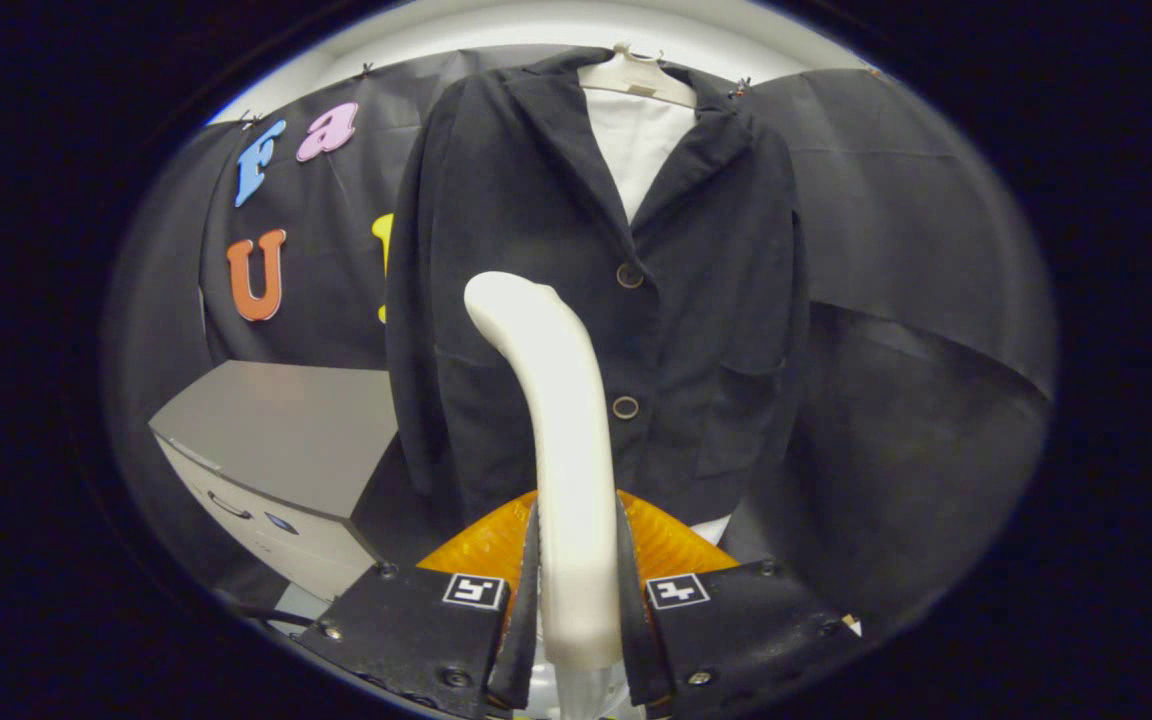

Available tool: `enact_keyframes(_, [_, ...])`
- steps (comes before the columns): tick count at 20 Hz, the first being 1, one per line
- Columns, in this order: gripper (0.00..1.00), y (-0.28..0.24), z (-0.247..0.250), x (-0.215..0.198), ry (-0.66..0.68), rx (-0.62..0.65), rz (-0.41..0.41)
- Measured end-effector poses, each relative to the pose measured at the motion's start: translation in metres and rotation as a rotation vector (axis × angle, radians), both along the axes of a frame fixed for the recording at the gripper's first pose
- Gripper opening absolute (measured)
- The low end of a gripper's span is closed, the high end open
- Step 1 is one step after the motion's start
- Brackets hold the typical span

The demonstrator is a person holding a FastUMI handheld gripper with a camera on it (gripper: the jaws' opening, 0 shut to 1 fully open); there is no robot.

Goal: Iron the clothes twice with a garment steamer, once on the left side and once on the right side.

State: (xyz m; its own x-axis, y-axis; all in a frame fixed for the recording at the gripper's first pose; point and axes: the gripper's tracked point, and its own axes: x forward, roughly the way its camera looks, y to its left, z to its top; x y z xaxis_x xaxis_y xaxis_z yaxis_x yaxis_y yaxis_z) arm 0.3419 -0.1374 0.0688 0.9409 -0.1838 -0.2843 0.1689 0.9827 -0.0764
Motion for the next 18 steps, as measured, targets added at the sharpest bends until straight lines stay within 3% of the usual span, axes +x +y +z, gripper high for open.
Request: enact_keyframes(18, [0.39, -0.006, -0.113, -0.009, 0.217, 0.013, -0.040])
